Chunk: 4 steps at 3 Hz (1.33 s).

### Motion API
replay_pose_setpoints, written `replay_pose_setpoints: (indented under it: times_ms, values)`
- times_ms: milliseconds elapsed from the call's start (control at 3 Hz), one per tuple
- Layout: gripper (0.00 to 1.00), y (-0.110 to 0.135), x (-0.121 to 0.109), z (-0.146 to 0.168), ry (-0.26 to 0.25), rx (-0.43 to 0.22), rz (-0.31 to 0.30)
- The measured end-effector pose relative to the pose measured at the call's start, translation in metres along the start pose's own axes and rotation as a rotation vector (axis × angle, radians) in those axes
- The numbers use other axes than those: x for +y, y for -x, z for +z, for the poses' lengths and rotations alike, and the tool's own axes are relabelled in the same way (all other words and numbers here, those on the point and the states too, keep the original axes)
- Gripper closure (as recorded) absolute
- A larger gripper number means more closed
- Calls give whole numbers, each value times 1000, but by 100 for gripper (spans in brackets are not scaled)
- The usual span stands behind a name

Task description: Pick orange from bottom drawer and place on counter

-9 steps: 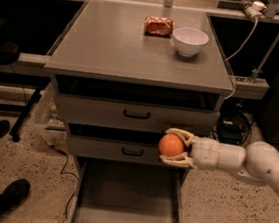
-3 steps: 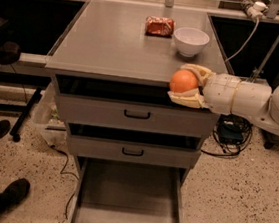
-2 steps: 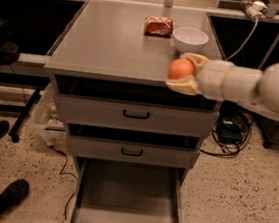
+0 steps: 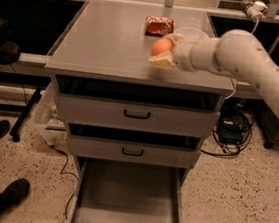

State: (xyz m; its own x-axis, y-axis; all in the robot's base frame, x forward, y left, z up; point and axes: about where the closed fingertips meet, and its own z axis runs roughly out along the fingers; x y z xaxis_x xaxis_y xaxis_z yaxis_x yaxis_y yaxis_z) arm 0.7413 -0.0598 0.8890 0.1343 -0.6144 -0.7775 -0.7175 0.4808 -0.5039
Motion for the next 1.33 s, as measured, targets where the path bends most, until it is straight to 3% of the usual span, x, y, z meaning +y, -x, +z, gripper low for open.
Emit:
replay_pose_setpoints:
  times_ms: [333, 667, 1333]
  values:
    - [100, 25, 7, 63, 80, -44, 15]
    - [81, 37, 17, 104, 158, -79, 35]
    - [35, 46, 25, 129, 227, -118, 77]
